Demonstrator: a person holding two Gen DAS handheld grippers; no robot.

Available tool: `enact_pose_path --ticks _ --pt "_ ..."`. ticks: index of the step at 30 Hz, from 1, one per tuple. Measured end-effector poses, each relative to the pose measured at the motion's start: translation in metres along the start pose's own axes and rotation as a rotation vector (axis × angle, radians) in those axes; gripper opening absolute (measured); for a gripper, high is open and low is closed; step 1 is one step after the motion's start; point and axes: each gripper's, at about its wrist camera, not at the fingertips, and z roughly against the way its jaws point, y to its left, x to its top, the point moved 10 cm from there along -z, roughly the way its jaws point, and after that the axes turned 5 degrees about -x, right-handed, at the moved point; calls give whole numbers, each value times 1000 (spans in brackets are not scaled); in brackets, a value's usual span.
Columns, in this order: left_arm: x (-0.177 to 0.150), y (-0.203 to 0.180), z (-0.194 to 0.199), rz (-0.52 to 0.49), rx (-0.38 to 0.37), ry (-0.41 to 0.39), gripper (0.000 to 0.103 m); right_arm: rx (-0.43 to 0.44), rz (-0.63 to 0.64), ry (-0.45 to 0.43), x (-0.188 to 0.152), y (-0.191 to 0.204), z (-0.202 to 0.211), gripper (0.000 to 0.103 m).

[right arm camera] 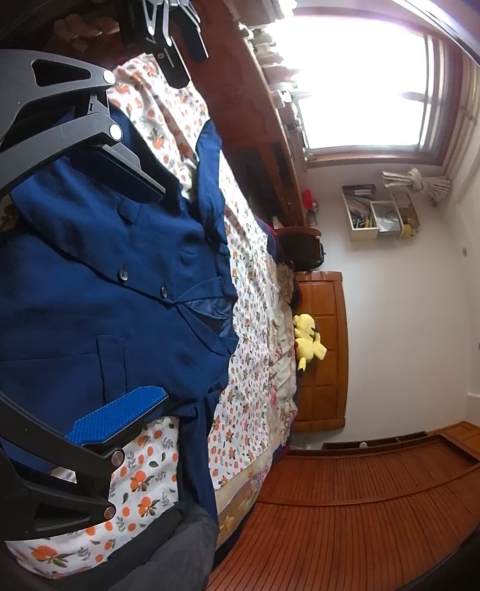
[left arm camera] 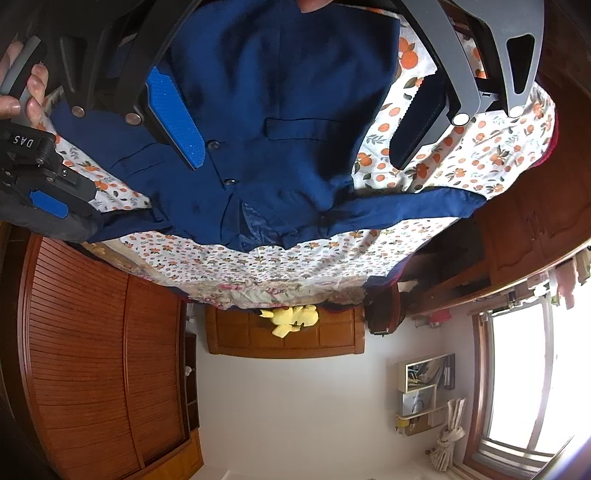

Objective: Fold large clothes
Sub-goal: 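Move the left tool down to the jacket sleeve nearest it, fingers open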

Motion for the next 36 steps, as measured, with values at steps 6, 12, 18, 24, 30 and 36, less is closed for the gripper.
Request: enact_pose_path --ticks 6,12,18,24,30,36 --pt "-9 17 -29 9 10 27 101 8 17 22 -5 0 -32 96" --pt "-18 38 -54 14 21 54 101 36 42 16 0 7 -58 96" --pt "-32 59 -74 26 57 105 101 112 80 14 1 28 -88 96" --pt "-44 85 -83 79 97 142 101 235 145 60 0 63 -122 96" --pt "-49 118 -97 121 135 163 100 323 200 108 6 101 -159 96" --pt "-44 150 -119 122 146 187 100 327 213 139 0 114 -197 96"
